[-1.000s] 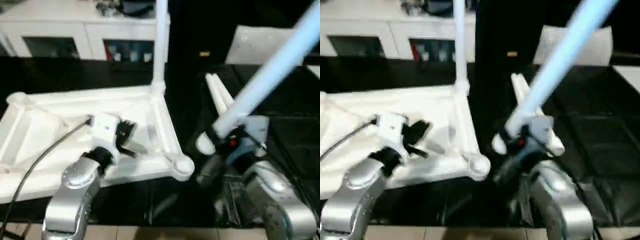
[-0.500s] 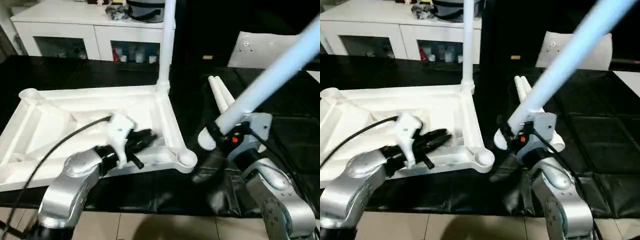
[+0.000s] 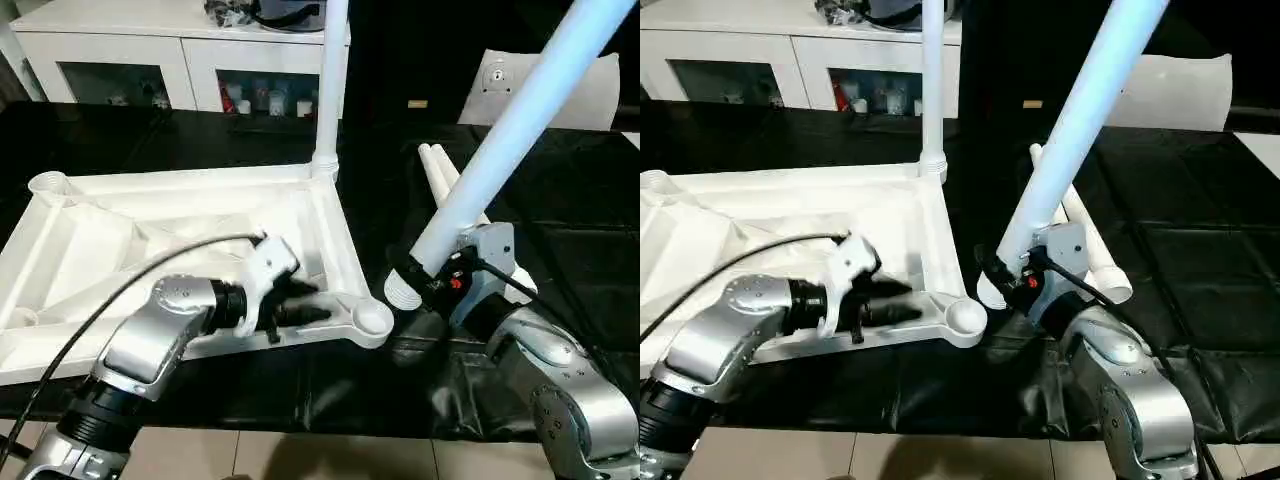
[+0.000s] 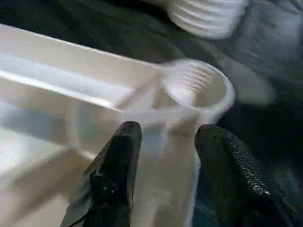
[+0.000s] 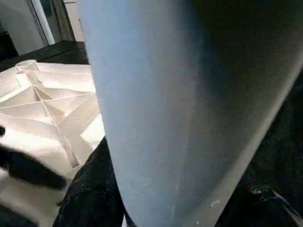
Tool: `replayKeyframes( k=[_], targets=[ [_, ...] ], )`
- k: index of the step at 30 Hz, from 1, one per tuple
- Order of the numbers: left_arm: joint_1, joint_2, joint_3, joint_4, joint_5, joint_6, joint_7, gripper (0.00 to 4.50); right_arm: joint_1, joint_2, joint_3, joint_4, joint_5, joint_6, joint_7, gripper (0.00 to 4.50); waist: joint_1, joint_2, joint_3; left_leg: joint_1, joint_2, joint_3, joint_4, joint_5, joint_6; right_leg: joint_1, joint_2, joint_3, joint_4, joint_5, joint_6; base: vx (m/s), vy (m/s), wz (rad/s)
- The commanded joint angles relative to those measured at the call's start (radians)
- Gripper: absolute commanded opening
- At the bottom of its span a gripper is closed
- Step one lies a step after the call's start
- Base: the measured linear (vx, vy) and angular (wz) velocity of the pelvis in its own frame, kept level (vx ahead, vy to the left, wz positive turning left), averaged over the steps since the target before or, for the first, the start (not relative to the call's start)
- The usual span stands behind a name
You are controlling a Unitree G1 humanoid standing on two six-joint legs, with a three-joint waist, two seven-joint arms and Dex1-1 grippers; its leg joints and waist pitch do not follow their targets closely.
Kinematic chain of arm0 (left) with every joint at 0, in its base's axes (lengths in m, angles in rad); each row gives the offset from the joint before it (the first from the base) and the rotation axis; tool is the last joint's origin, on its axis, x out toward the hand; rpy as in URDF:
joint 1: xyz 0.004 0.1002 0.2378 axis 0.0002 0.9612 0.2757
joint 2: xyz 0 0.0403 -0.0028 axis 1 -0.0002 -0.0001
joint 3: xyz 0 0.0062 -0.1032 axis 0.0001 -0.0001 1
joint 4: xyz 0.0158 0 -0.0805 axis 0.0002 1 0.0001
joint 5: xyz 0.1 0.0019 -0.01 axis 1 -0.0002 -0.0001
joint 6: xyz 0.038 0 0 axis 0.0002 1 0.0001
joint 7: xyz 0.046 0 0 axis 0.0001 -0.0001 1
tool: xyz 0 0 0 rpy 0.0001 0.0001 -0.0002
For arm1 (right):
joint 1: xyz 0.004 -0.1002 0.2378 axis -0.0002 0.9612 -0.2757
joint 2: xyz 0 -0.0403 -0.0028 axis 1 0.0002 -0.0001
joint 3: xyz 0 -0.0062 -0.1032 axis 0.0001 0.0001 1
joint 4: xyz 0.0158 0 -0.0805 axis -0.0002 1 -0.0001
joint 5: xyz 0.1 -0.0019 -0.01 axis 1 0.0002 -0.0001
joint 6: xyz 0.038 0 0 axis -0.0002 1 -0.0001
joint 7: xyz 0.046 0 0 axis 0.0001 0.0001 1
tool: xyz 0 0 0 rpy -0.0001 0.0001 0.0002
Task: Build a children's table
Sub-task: Rotate table base
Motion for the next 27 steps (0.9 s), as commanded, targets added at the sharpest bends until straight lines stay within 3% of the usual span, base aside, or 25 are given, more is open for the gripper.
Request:
replayKeyframes(
  k=[1,5,9,13,14,19,27],
  targets=[
    [-0.022,0.006,-0.015,0.001,-0.002,-0.008,-0.025,2.29,-0.003,-0.007,0.003,-0.008,-0.001,0.002,0.0,1.9,0.001,0.006,-0.052,0.0,0.058,-0.003,-0.081,-0.057,0.028,0.051,-0.075,0.05,-0.073,0.016,-0.253,0.0,0.0,0.0],
    [-0.034,0.01,-0.028,0.017,-0.004,0.003,-0.039,2.29,-0.002,-0.007,0.007,-0.001,-0.004,-0.003,0.0,1.9,0.001,0.004,-0.048,0.001,0.058,-0.001,-0.084,-0.101,0.011,0.048,-0.075,0.052,-0.082,-0.074,-0.24,0.0,0.0,0.0],
    [-0.052,0.019,-0.049,0.078,0.064,-0.04,-0.007,2.11,-0.003,-0.002,0.011,0.007,-0.02,-0.015,-0.008,1.9,0.0,0.008,-0.046,0.0,0.056,-0.001,-0.086,-0.122,0.0,0.045,-0.073,0.054,-0.086,-0.117,-0.218,0.0,0.0,0.0],
    [-0.067,0.01,-0.042,0.118,0.088,-0.074,0.026,1.9,-0.004,-0.001,0.012,0.011,-0.022,-0.017,-0.011,1.9,0.001,0.007,-0.049,-0.001,0.059,-0.002,-0.087,-0.106,-0.003,0.046,-0.074,0.054,-0.084,-0.08,-0.221,0.0,0.0,0.0],
    [-0.067,0.015,-0.046,0.116,0.087,-0.071,0.016,1.67,-0.003,-0.001,0.012,0.011,-0.023,-0.018,-0.011,1.9,0.001,0.007,-0.049,-0.001,0.059,-0.003,-0.086,-0.104,-0.002,0.046,-0.074,0.054,-0.083,-0.069,-0.225,0.0,0.0,0.0],
    [-0.058,0.035,-0.064,0.09,0.071,-0.057,-0.037,1.46,0.002,0.001,0.014,0.012,-0.028,-0.019,-0.016,1.9,0.001,0.008,-0.047,-0.001,0.058,-0.002,-0.088,-0.116,-0.004,0.045,-0.075,0.055,-0.084,-0.085,-0.229,0.0,0.0,0.0],
    [-0.061,0.049,-0.099,0.105,0.122,-0.083,-0.034,0.68,0.0,0.003,0.014,0.02,-0.034,-0.021,-0.021,1.9,0.0,0.01,-0.047,-0.001,0.061,-0.003,-0.09,-0.108,-0.002,0.045,-0.075,0.054,-0.083,-0.06,-0.233,0.0,0.0,0.0]
  ],
)
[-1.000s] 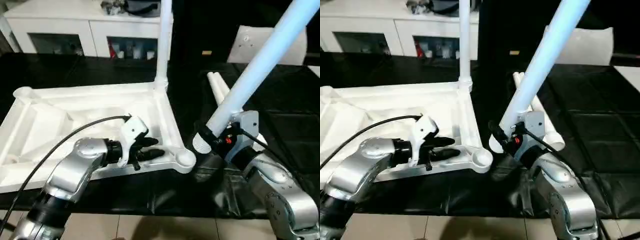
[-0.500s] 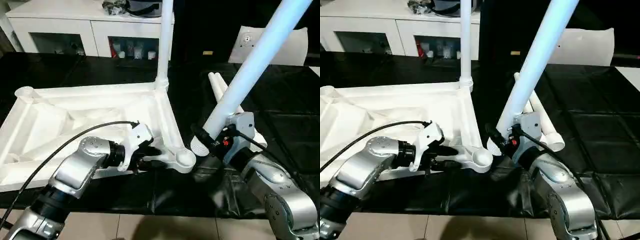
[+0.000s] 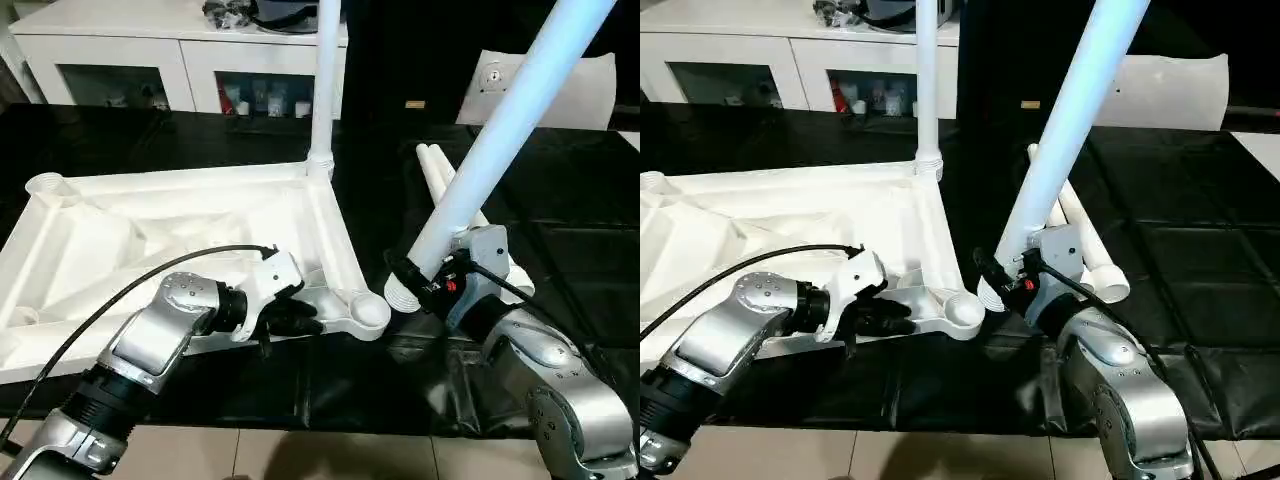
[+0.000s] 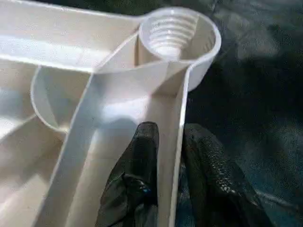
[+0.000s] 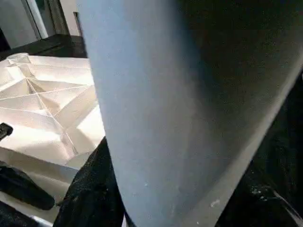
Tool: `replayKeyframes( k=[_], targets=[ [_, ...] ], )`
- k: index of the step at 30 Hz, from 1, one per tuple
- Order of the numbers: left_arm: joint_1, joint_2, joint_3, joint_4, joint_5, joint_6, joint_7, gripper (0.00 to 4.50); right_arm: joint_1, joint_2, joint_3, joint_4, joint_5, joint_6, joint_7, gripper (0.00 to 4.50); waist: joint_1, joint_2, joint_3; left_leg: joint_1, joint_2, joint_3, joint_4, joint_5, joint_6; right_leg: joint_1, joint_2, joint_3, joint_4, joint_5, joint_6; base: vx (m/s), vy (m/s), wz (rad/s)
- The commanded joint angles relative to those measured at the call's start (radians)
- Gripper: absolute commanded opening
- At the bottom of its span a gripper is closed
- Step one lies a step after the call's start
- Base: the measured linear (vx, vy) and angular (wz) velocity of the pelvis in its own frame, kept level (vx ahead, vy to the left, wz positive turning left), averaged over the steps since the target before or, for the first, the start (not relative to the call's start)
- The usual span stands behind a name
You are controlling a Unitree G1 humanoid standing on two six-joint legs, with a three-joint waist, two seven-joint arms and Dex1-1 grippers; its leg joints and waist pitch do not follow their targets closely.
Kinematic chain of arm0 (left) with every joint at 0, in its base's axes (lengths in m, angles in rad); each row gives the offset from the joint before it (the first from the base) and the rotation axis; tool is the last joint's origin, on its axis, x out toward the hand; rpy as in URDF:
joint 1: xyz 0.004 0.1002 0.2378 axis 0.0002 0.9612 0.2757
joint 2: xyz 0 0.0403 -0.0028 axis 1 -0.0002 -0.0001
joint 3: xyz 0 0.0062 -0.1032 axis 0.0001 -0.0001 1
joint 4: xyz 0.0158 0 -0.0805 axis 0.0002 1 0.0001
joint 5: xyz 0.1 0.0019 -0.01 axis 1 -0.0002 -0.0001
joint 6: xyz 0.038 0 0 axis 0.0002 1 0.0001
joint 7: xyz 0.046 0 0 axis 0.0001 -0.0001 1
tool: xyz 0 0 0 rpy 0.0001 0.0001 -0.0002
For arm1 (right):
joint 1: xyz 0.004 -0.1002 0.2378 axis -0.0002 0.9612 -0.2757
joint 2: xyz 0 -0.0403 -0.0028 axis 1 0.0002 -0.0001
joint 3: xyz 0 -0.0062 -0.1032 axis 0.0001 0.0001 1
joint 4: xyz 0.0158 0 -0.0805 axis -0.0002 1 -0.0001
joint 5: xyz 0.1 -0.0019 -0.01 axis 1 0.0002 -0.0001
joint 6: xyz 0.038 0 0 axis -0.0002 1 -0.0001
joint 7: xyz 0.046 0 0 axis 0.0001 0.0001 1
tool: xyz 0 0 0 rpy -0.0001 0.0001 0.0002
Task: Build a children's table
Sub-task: Rotate table base, then insert table leg to table base
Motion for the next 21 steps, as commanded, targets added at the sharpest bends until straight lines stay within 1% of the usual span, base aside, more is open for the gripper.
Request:
replayKeyframes(
  k=[1,2,3,4,6,7,8,9,10,12,14,15,16,17,18,20,21],
  targets=[
    [-0.01,0.014,-0.018,0.001,0.035,-0.018,0.006,0.65,-0.001,0.0,-0.003,0.01,-0.003,-0.018,-0.002,1.9,0.001,0.008,-0.048,-0.003,0.057,-0.006,-0.088,-0.107,0.009,0.045,-0.076,0.054,-0.083,-0.06,-0.23,0.0,0.0,0.0],
    [-0.013,0.02,-0.026,0.009,0.049,-0.032,0.005,0.6,-0.003,0.001,-0.003,0.011,-0.006,-0.017,-0.002,1.9,0.001,0.008,-0.047,-0.003,0.058,-0.006,-0.088,-0.113,0.009,0.044,-0.077,0.054,-0.084,-0.07,-0.229,0.0,0.0,0.0],
    [-0.013,0.02,-0.026,0.01,0.05,-0.032,0.004,0.5,-0.003,0.002,-0.004,0.011,-0.006,-0.017,-0.002,1.9,0.001,0.008,-0.047,-0.003,0.058,-0.006,-0.088,-0.113,0.009,0.044,-0.077,0.054,-0.084,-0.07,-0.229,0.0,0.0,0.0],
    [-0.015,0.02,-0.024,0.012,0.05,-0.031,0.006,0.5,-0.004,0.003,-0.003,0.011,-0.007,-0.015,-0.002,1.9,0.001,0.01,-0.047,-0.003,0.059,-0.006,-0.089,-0.118,0.006,0.044,-0.077,0.054,-0.083,-0.074,-0.23,0.0,0.0,0.0],
    [-0.016,0.023,-0.029,0.012,0.057,-0.035,0.005,0.24,-0.005,0.003,-0.001,0.012,-0.009,-0.015,-0.002,1.9,0.0,0.007,-0.045,-0.003,0.059,-0.006,-0.091,-0.134,0.002,0.042,-0.077,0.055,-0.086,-0.097,-0.23,0.0,0.0,0.0],
    [-0.017,0.026,-0.033,0.011,0.061,-0.037,0.003,0.2,-0.005,0.003,-0.001,0.013,-0.01,-0.015,-0.002,1.9,0.0,0.008,-0.045,-0.002,0.058,-0.006,-0.091,-0.14,0.001,0.042,-0.077,0.055,-0.087,-0.107,-0.229,0.0,0.0,0.0],
    [-0.017,0.026,-0.033,0.011,0.062,-0.038,0.003,0.06,-0.005,0.003,0.0,0.013,-0.01,-0.015,-0.002,1.9,0.0,0.008,-0.045,-0.002,0.059,-0.007,-0.092,-0.145,0.0,0.042,-0.078,0.055,-0.087,-0.117,-0.225,0.0,0.0,0.0],
    [-0.017,0.027,-0.034,0.01,0.065,-0.044,0.005,0.06,-0.005,0.003,0.0,0.014,-0.009,-0.013,-0.004,1.9,-0.001,0.008,-0.045,-0.004,0.059,-0.007,-0.092,-0.139,-0.002,0.043,-0.078,0.056,-0.086,-0.108,-0.224,0.0,0.0,0.0],
    [-0.017,0.017,-0.019,0.011,0.056,-0.065,0.011,0.02,-0.009,0.005,0.0,0.018,-0.008,-0.01,-0.005,1.9,-0.001,0.007,-0.046,-0.004,0.059,-0.007,-0.092,-0.134,-0.002,0.043,-0.078,0.055,-0.085,-0.102,-0.224,0.0,0.0,0.0],
    [-0.018,-0.001,0.009,0.017,0.04,-0.099,0.027,0.0,-0.016,0.003,0.004,0.022,-0.005,-0.008,0.003,1.9,-0.004,0.007,-0.049,-0.006,0.058,-0.006,-0.088,-0.1,0.007,0.046,-0.078,0.055,-0.082,-0.048,-0.233,0.0,0.0,0.0],
    [-0.016,-0.007,0.021,0.022,0.038,-0.125,0.037,0.0,-0.021,0.002,0.01,0.025,-0.004,-0.006,0.011,1.9,-0.004,0.006,-0.05,-0.006,0.057,-0.005,-0.086,-0.085,0.014,0.047,-0.078,0.054,-0.081,-0.021,-0.241,0.0,0.0,0.0],
    [-0.013,-0.008,0.031,0.031,0.042,-0.153,0.049,0.0,-0.028,0.002,0.019,0.033,-0.002,0.002,0.021,1.9,-0.003,0.003,-0.05,-0.008,0.055,-0.004,-0.085,-0.073,0.022,0.049,-0.078,0.055,-0.081,-0.015,-0.241,0.0,0.0,0.0],
    [-0.012,-0.008,0.032,0.033,0.044,-0.157,0.051,0.0,-0.03,0.002,0.021,0.035,-0.001,0.004,0.023,1.9,-0.003,0.003,-0.05,-0.008,0.055,-0.003,-0.085,-0.067,0.027,0.05,-0.077,0.055,-0.082,-0.014,-0.24,0.0,0.0,0.0],
    [-0.008,-0.007,0.039,0.05,0.047,-0.196,0.054,0.0,-0.041,0.004,0.036,0.052,0.001,0.008,0.039,1.9,-0.003,0.003,-0.05,-0.007,0.055,-0.003,-0.085,-0.063,0.029,0.05,-0.077,0.054,-0.081,-0.011,-0.239,0.0,0.0,0.0],
    [-0.008,-0.006,0.04,0.055,0.048,-0.204,0.056,0.0,-0.044,0.005,0.04,0.058,0.001,0.008,0.042,1.9,-0.005,0.003,-0.05,-0.009,0.054,-0.003,-0.085,-0.06,0.032,0.05,-0.077,0.054,-0.083,-0.018,-0.237,0.0,0.0,0.0],
    [-0.01,-0.007,0.048,0.076,0.043,-0.227,0.052,0.0,-0.063,0.015,0.05,0.093,0.003,0.001,0.055,1.9,-0.007,0.003,-0.051,-0.007,0.053,-0.002,-0.084,-0.059,0.033,0.05,-0.078,0.054,-0.083,-0.024,-0.242,0.0,0.0,0.0],
    [-0.016,-0.015,0.059,0.1,0.026,-0.243,0.037,0.0,-0.082,0.025,0.057,0.13,0.002,-0.017,0.069,1.9,-0.009,0.0,-0.052,-0.007,0.054,-0.001,-0.084,-0.049,0.035,0.05,-0.077,0.054,-0.082,-0.015,-0.244,0.0,0.0,0.0]
  ],
)
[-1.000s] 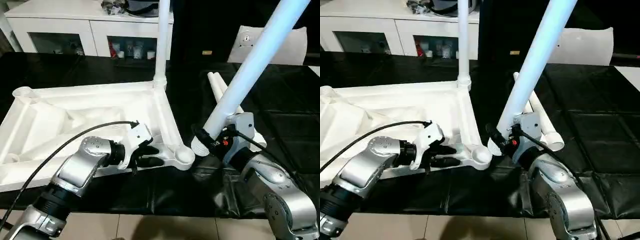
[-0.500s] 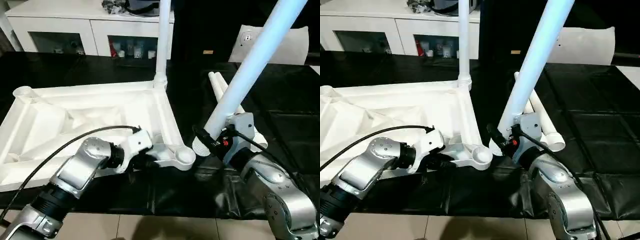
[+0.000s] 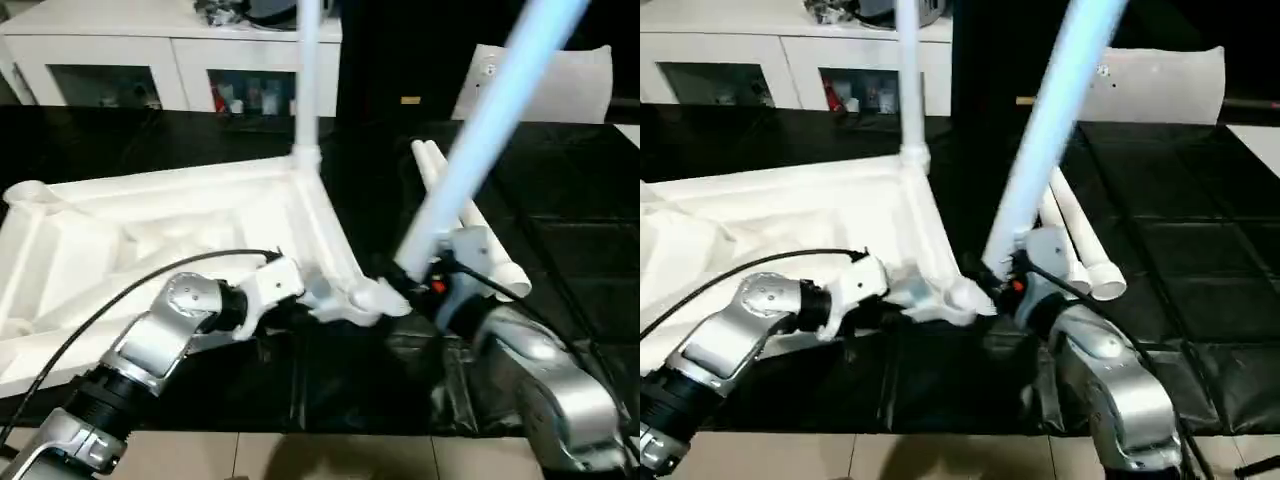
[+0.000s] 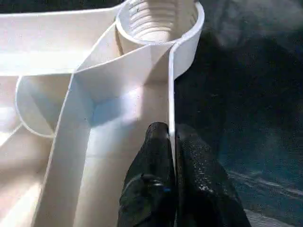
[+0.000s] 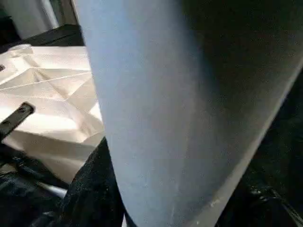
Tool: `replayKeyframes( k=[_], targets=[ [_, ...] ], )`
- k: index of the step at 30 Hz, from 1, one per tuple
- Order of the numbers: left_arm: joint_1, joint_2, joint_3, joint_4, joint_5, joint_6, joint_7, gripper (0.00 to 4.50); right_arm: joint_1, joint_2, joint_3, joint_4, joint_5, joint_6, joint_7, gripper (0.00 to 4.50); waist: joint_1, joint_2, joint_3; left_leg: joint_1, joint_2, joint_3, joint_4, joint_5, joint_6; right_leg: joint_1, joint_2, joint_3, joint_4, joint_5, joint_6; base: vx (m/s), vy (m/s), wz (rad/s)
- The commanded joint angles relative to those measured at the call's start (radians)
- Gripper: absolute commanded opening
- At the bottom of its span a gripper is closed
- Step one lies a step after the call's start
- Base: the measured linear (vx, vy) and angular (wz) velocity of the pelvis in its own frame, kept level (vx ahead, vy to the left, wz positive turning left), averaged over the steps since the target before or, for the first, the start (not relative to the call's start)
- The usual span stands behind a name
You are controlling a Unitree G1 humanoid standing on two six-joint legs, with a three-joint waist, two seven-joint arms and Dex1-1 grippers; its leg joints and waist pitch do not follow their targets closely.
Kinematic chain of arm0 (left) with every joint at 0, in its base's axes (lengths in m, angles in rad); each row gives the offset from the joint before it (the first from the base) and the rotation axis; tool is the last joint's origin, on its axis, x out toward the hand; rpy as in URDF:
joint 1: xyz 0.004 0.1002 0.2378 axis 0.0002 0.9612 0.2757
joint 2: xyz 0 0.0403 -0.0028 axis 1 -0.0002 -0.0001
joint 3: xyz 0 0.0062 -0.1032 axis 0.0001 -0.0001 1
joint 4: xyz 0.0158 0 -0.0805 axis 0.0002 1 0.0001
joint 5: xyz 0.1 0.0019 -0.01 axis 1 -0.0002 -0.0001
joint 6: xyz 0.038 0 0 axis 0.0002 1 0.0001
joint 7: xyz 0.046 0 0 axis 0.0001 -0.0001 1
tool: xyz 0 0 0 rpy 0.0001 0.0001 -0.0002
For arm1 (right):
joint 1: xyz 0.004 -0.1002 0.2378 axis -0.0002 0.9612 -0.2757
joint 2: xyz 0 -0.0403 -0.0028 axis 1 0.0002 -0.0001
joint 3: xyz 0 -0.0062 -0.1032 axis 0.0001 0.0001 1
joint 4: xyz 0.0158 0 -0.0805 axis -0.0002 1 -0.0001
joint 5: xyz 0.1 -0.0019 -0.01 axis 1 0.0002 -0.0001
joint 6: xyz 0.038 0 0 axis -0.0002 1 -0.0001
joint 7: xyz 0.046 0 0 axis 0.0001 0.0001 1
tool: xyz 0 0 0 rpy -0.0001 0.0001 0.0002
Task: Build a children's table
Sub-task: Insert table leg to table base
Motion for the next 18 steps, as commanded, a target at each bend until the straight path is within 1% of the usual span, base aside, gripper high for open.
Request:
replayKeyframes(
  k=[1,2,3,4,5,6,7,8,10,11,13,14,16,18],
  targets=[
    [-0.02,-0.017,0.058,0.034,-0.049,-0.063,-0.01,0.0,-0.038,0.011,0.012,0.06,0.008,-0.033,0.031,1.9,0.005,-0.003,-0.055,-0.01,0.053,-0.004,-0.071,-0.05,0.039,0.052,-0.078,0.053,-0.075,-0.01,-0.249,0.0,0.0,0.0],
    [-0.023,-0.018,0.058,0.042,-0.053,-0.071,-0.017,0.0,-0.042,0.012,0.015,0.07,0.007,-0.039,0.036,1.9,0.005,-0.002,-0.056,-0.01,0.052,-0.002,-0.07,-0.041,0.042,0.051,-0.079,0.053,-0.076,-0.002,-0.254,0.0,0.0,0.0],
    [-0.036,-0.02,0.056,0.074,-0.064,-0.107,-0.05,0.0,-0.061,0.008,0.033,0.109,-0.001,-0.058,0.065,1.9,0.008,-0.005,-0.057,-0.008,0.054,-0.002,-0.07,-0.029,0.048,0.052,-0.078,0.053,-0.074,0.015,-0.256,0.0,0.0,0.0],
    [-0.036,-0.021,0.057,0.075,-0.065,-0.107,-0.052,0.0,-0.062,0.008,0.034,0.111,-0.002,-0.059,0.067,1.9,0.007,-0.003,-0.057,-0.008,0.054,-0.001,-0.071,-0.023,0.049,0.052,-0.078,0.052,-0.072,0.027,-0.259,0.0,0.0,0.0],
    [-0.04,-0.024,0.061,0.088,-0.074,-0.114,-0.065,0.0,-0.072,0.006,0.042,0.129,-0.006,-0.064,0.079,1.9,0.008,-0.007,-0.058,-0.009,0.054,-0.001,-0.07,-0.011,0.055,0.054,-0.078,0.052,-0.068,0.053,-0.264,0.0,0.0,0.0],
    [-0.044,-0.031,0.07,0.104,-0.088,-0.119,-0.081,0.0,-0.086,0.003,0.052,0.151,-0.011,-0.07,0.094,1.9,0.008,-0.006,-0.057,-0.007,0.054,0.0,-0.07,-0.012,0.061,0.052,-0.078,0.051,-0.069,0.059,-0.268,0.0,0.0,0.0],
    [-0.048,-0.035,0.075,0.118,-0.097,-0.127,-0.095,0.0,-0.099,0.002,0.059,0.171,-0.015,-0.077,0.105,1.9,0.009,-0.008,-0.057,-0.008,0.055,0.001,-0.07,-0.012,0.062,0.053,-0.079,0.052,-0.069,0.059,-0.269,0.0,0.0,0.0],
    [-0.056,-0.034,0.069,0.152,-0.089,-0.144,-0.11,0.0,-0.126,-0.001,0.07,0.212,-0.025,-0.089,0.126,1.9,0.01,-0.01,-0.057,-0.007,0.055,0.001,-0.071,-0.018,0.065,0.053,-0.08,0.051,-0.07,0.044,-0.273,0.0,0.0,0.0],
    [-0.058,-0.032,0.065,0.158,-0.084,-0.15,-0.116,0.0,-0.131,-0.001,0.072,0.22,-0.028,-0.094,0.129,1.9,0.012,-0.008,-0.056,-0.006,0.057,0.001,-0.071,-0.019,0.064,0.052,-0.081,0.052,-0.07,0.037,-0.272,0.0,0.0,0.0],
    [-0.064,-0.027,0.056,0.183,-0.069,-0.167,-0.134,0.0,-0.149,0.0,0.074,0.248,-0.035,-0.11,0.142,1.9,0.012,-0.012,-0.057,-0.008,0.057,0.001,-0.071,-0.016,0.067,0.054,-0.082,0.052,-0.069,0.037,-0.27,0.0,0.0,0.0],
    [-0.069,-0.021,0.046,0.206,-0.046,-0.174,-0.136,0.0,-0.167,-0.001,0.078,0.269,-0.037,-0.122,0.156,1.9,0.012,-0.014,-0.057,-0.007,0.057,0.003,-0.071,-0.017,0.068,0.053,-0.082,0.051,-0.069,0.034,-0.27,0.0,0.0,0.0],
    [-0.07,-0.019,0.042,0.21,-0.038,-0.173,-0.133,0.0,-0.173,-0.002,0.079,0.273,-0.037,-0.124,0.16,1.9,0.013,-0.013,-0.057,-0.007,0.058,0.004,-0.071,-0.014,0.068,0.053,-0.082,0.052,-0.068,0.035,-0.269,0.0,0.0,0.0],
    [-0.074,-0.01,0.027,0.218,-0.009,-0.177,-0.121,0.0,-0.18,-0.015,0.092,0.282,-0.049,-0.133,0.174,1.9,0.014,-0.015,-0.058,-0.006,0.06,0.004,-0.071,-0.009,0.07,0.053,-0.083,0.051,-0.067,0.039,-0.269,0.0,0.0,0.0],
    [-0.077,-0.001,0.015,0.222,0.015,-0.178,-0.116,0.0,-0.183,-0.024,0.102,0.289,-0.058,-0.138,0.184,1.9,0.018,-0.013,-0.057,-0.003,0.062,0.009,-0.071,-0.013,0.068,0.05,-0.082,0.052,-0.068,0.033,-0.266,0.0,0.0,0.0]
  ],
)
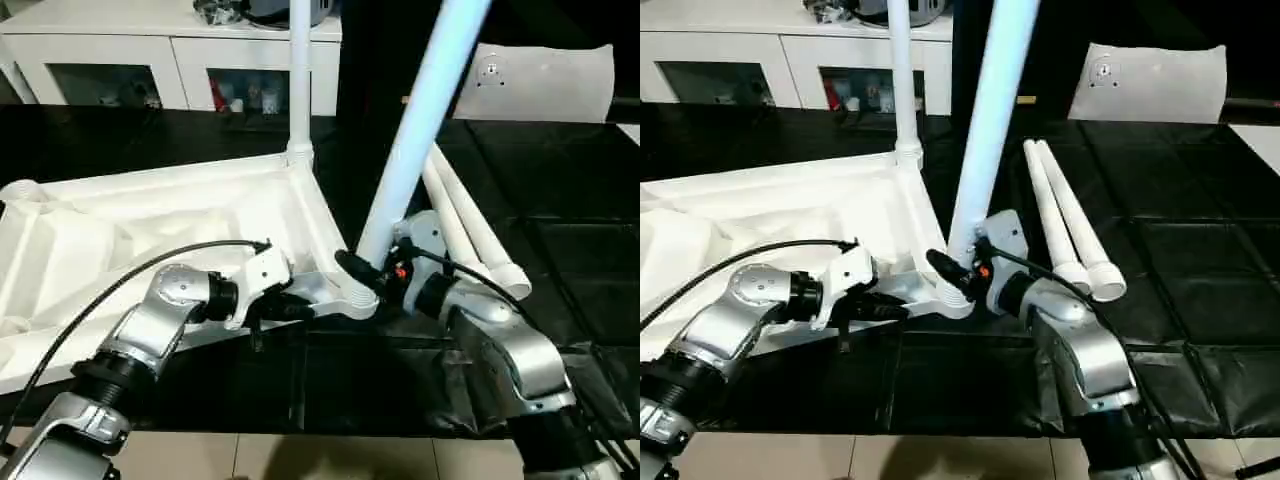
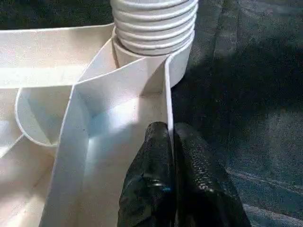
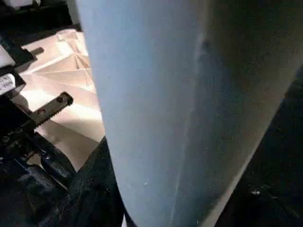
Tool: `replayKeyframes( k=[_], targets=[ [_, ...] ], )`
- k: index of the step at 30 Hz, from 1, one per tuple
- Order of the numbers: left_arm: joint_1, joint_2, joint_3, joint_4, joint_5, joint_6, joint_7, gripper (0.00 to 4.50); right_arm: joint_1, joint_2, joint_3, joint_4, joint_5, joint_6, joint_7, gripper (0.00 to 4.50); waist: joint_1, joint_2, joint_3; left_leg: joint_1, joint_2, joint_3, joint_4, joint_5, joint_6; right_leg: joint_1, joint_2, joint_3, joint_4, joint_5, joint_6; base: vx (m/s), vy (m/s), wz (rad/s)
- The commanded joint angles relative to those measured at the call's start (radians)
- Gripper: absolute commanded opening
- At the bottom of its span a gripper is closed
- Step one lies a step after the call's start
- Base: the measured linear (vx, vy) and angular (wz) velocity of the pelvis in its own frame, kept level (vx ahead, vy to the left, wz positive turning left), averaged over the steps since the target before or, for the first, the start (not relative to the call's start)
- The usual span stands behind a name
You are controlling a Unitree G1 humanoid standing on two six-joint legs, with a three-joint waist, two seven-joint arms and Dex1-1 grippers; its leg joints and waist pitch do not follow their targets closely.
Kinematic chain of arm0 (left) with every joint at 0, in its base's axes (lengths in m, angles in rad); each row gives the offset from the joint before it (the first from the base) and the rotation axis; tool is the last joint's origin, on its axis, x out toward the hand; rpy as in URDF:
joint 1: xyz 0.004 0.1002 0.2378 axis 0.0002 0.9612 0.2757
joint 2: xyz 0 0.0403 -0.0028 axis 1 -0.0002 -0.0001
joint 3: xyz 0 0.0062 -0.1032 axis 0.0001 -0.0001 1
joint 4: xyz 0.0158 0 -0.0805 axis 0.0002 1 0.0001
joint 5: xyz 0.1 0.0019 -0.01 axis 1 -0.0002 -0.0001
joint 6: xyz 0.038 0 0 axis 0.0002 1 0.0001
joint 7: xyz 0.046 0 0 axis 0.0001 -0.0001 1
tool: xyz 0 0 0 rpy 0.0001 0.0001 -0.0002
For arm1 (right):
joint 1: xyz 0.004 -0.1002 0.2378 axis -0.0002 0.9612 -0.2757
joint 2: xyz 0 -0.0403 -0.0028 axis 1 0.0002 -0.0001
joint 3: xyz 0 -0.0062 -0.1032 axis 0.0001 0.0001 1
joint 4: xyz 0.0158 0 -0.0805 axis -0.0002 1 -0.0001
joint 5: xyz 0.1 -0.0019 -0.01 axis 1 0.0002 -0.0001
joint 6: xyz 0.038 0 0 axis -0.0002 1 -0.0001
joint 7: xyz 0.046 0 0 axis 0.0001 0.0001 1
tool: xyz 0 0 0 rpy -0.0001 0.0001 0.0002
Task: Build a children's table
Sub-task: Insert table leg to table base
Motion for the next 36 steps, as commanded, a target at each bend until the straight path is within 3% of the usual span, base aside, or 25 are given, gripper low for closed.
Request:
replayKeyframes(
  k=[1,6,11,14,15,16,17,20,21,22,25,27,29,36],
  targets=[
    [-0.008,0.025,-0.021,0.026,0.046,-0.009,0.001,0.0,-0.001,-0.015,0.022,0.019,-0.02,-0.007,0.02,1.9,0.006,-0.005,-0.057,-0.004,0.057,-0.002,-0.066,-0.022,0.056,0.05,-0.082,0.052,-0.067,0.03,-0.264,0.0,0.0,0.0],
    [-0.02,0.04,-0.042,0.042,0.106,-0.036,0.028,0.0,0.006,-0.025,0.034,0.044,-0.046,-0.044,0.027,1.9,0.006,-0.008,-0.054,-0.001,0.059,0.001,-0.07,-0.071,0.034,0.047,-0.082,0.053,-0.073,-0.025,-0.254,0.0,0.0,0.0],
    [-0.014,0.052,-0.04,0.001,0.099,-0.028,0.007,0.0,0.016,-0.005,0.019,0.06,-0.051,-0.095,0.015,1.9,0.008,-0.008,-0.053,-0.001,0.061,0.002,-0.075,-0.109,0.01,0.043,-0.084,0.053,-0.079,-0.111,-0.232,0.0,0.0,0.0],
    [-0.007,0.059,-0.039,-0.032,0.094,-0.011,-0.001,0.0,0.024,0.011,0.009,0.064,-0.048,-0.131,0.008,1.9,0.006,-0.007,-0.055,-0.003,0.062,0.002,-0.074,-0.091,0.011,0.043,-0.082,0.053,-0.074,-0.065,-0.239,0.0,0.0,0.0],
    [-0.007,0.059,-0.039,-0.033,0.094,-0.01,-0.001,0.0,0.024,0.013,0.008,0.065,-0.047,-0.133,0.008,1.9,0.007,-0.003,-0.055,-0.002,0.062,0.002,-0.074,-0.087,0.011,0.042,-0.082,0.053,-0.073,-0.052,-0.243,0.0,0.0,0.0],
    [-0.006,0.058,-0.039,-0.042,0.093,-0.005,0.001,0.0,0.028,0.02,0.002,0.065,-0.043,-0.146,0.004,1.9,0.007,-0.006,-0.057,-0.002,0.061,0.002,-0.073,-0.074,0.015,0.044,-0.08,0.053,-0.071,-0.019,-0.25,0.0,0.0,0.0],
    [-0.007,0.057,-0.038,-0.051,0.089,0.008,0.001,0.0,0.033,0.028,-0.005,0.062,-0.035,-0.154,0.001,1.9,0.01,-0.001,-0.062,-0.003,0.06,0.003,-0.069,-0.035,0.024,0.046,-0.081,0.054,-0.063,0.066,-0.263,0.0,0.0,0.0],
    [-0.004,0.057,-0.04,-0.068,0.086,0.026,-0.007,0.0,0.046,0.042,-0.02,0.056,-0.02,-0.171,-0.004,1.9,0.011,-0.001,-0.063,-0.005,0.058,0.003,-0.067,-0.003,0.045,0.048,-0.078,0.051,-0.055,0.162,-0.283,0.0,0.0,0.0],
    [-0.004,0.057,-0.04,-0.068,0.086,0.026,-0.007,0.0,0.046,0.042,-0.02,0.056,-0.02,-0.171,-0.004,1.9,0.011,-0.001,-0.063,-0.005,0.058,0.003,-0.067,-0.003,0.045,0.048,-0.078,0.051,-0.055,0.162,-0.283,0.0,0.0,0.0],
    [-0.002,0.052,-0.035,-0.068,0.093,0.042,0.01,0.0,0.057,0.051,-0.028,0.052,-0.01,-0.174,-0.01,1.9,0.011,0.006,-0.061,-0.004,0.058,0.003,-0.068,-0.036,0.041,0.047,-0.078,0.05,-0.059,0.13,-0.287,0.0,0.0,0.0],
    [0.0,0.039,-0.024,-0.065,0.087,0.071,0.035,0.0,0.064,0.055,-0.033,0.051,-0.002,-0.175,-0.012,1.9,0.011,0.002,-0.059,-0.003,0.059,0.003,-0.071,-0.067,0.027,0.047,-0.078,0.051,-0.063,0.084,-0.283,0.0,0.0,0.0],
    [0.001,0.021,-0.008,-0.05,0.07,0.112,0.056,0.0,0.074,0.059,-0.033,0.052,0.0,-0.18,-0.014,1.9,0.011,0.008,-0.058,-0.002,0.06,0.004,-0.07,-0.073,0.019,0.046,-0.079,0.051,-0.063,0.078,-0.284,0.0,0.0,0.0],
    [0.003,0.014,0.001,-0.045,0.059,0.121,0.062,0.56,0.076,0.06,-0.033,0.053,-0.001,-0.183,-0.014,1.9,0.015,0.005,-0.056,0.0,0.06,0.004,-0.073,-0.097,0.013,0.045,-0.079,0.052,-0.069,0.029,-0.277,0.0,0.0,0.0],
    [0.005,-0.014,0.041,-0.032,0.037,0.106,0.104,0.56,0.082,0.07,-0.033,0.054,-0.01,-0.189,-0.01,1.9,0.017,0.005,-0.057,0.0,0.06,0.004,-0.073,-0.097,0.014,0.045,-0.078,0.053,-0.071,0.023,-0.269,0.0,0.0,0.0]
  ],
)
